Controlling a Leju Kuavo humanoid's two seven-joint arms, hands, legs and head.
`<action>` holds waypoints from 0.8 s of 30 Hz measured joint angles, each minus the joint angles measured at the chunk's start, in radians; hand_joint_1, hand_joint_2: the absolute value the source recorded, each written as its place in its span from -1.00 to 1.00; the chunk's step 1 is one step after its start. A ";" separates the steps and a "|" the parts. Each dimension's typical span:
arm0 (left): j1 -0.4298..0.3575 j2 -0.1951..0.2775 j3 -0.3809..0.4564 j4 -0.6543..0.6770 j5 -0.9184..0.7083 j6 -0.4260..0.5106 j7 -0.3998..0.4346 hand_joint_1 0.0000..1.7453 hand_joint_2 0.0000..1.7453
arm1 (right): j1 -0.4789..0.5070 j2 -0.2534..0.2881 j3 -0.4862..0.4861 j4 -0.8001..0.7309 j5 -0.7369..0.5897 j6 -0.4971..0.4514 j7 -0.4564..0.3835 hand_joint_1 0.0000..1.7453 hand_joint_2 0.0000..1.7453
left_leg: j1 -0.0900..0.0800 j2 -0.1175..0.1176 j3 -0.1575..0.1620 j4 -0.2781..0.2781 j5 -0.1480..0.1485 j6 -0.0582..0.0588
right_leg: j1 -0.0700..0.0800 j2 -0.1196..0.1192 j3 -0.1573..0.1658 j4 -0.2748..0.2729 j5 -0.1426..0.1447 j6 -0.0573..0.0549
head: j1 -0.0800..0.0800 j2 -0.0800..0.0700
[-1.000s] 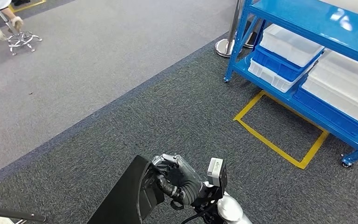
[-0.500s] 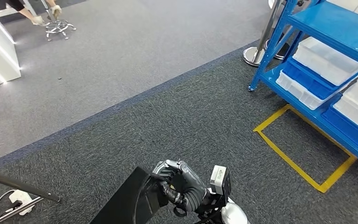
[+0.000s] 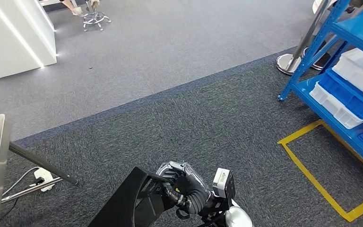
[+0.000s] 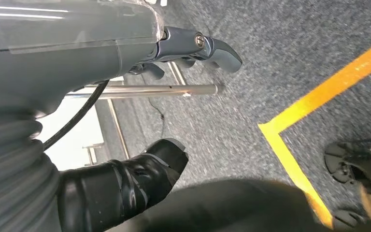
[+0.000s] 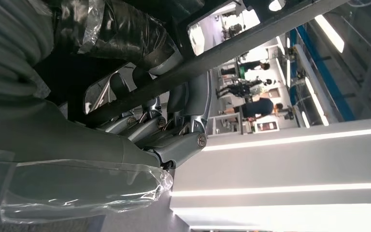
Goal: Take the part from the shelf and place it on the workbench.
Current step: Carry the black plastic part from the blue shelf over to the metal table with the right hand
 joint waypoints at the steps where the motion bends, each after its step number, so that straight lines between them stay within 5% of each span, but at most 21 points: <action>1: -0.002 0.000 -0.002 0.000 -0.002 -0.001 0.001 -1.00 1.00 | 0.000 0.000 0.000 -0.002 0.001 -0.002 0.002 1.00 1.00 | -0.004 0.007 0.009 -0.021 0.001 0.005 | 0.002 -0.007 0.001 0.000 -0.001 0.004 | 0.000 0.000; 3: -0.004 0.000 -0.007 0.000 -0.004 -0.003 0.003 -1.00 1.00 | 0.000 0.001 0.000 -0.005 0.003 -0.007 0.004 1.00 1.00 | -0.006 -0.011 0.008 -0.027 0.003 0.016 | 0.004 -0.022 0.005 -0.004 -0.003 0.014 | 0.000 0.000; 5: -0.005 -0.001 -0.012 0.000 -0.005 -0.007 0.007 -1.00 1.00 | -0.001 0.001 0.000 -0.010 0.007 -0.013 0.004 1.00 1.00 | -0.001 -0.030 0.016 -0.040 0.010 0.026 | 0.002 -0.001 0.006 0.010 -0.019 0.025 | 0.001 0.000; 8: -0.011 -0.003 -0.016 0.000 -0.006 -0.011 0.010 -1.00 1.00 | 0.000 0.000 0.000 -0.015 0.009 -0.017 0.004 1.00 1.00 | 0.005 -0.057 0.021 -0.049 0.017 0.039 | -0.002 0.070 -0.070 0.170 -0.104 0.030 | 0.003 0.000; 10: -0.013 -0.003 -0.017 0.000 -0.006 -0.014 0.012 -1.00 1.00 | 0.003 -0.002 0.000 -0.015 0.010 -0.021 0.006 1.00 1.00 | 0.005 -0.081 0.020 -0.046 0.017 0.040 | -0.003 0.081 -0.123 0.266 -0.126 0.031 | 0.003 0.000; 12: -0.017 -0.003 -0.018 0.000 -0.007 -0.017 0.016 -1.00 1.00 | -0.002 -0.003 0.000 -0.015 0.009 -0.029 0.009 1.00 1.00 | 0.005 -0.108 0.019 -0.040 0.014 0.038 | -0.005 0.086 -0.111 0.219 -0.071 0.031 | 0.003 0.000; 14: -0.027 -0.003 -0.019 0.000 -0.008 -0.019 0.021 -1.00 1.00 | -0.014 -0.002 0.000 -0.014 0.006 -0.036 0.013 1.00 1.00 | 0.006 -0.133 0.014 -0.027 0.009 0.030 | -0.010 0.121 -0.057 0.087 -0.005 0.028 | 0.003 0.000; 16: -0.037 -0.003 -0.020 0.000 -0.008 -0.020 0.025 -1.00 1.00 | -0.026 -0.002 0.000 -0.012 0.002 -0.037 0.015 1.00 1.00 | 0.007 -0.153 0.003 -0.017 0.007 0.018 | -0.011 0.152 -0.031 0.021 0.015 0.024 | 0.003 0.000; 18: -0.042 -0.002 -0.021 0.000 -0.007 -0.020 0.028 -1.00 1.00 | -0.032 0.000 0.000 -0.011 0.000 -0.038 0.016 1.00 1.00 | 0.009 -0.170 -0.005 -0.018 0.010 0.006 | -0.008 0.144 -0.030 0.018 0.015 0.016 | 0.002 0.000; 19: -0.042 0.000 -0.021 0.000 -0.007 -0.020 0.029 -1.00 1.00 | -0.034 0.001 0.000 -0.011 -0.001 -0.038 0.017 1.00 1.00 | 0.011 -0.168 -0.007 -0.016 0.009 0.001 | -0.009 0.134 -0.028 0.014 0.017 0.010 | 0.003 0.000; 21: -0.045 0.002 -0.022 0.001 -0.007 -0.020 0.029 -1.00 1.00 | -0.039 0.004 0.000 -0.011 -0.001 -0.037 0.018 1.00 1.00 | 0.008 -0.128 -0.028 0.028 -0.017 -0.008 | -0.012 0.110 -0.020 0.005 0.020 -0.003 | 0.000 0.000; 24: -0.050 0.003 -0.023 0.001 -0.006 -0.020 0.030 -1.00 1.00 | -0.040 0.008 0.000 -0.010 -0.002 -0.037 0.020 1.00 1.00 | 0.009 -0.064 -0.121 0.213 -0.103 -0.018 | -0.008 0.069 -0.018 0.002 0.017 -0.012 | -0.003 0.000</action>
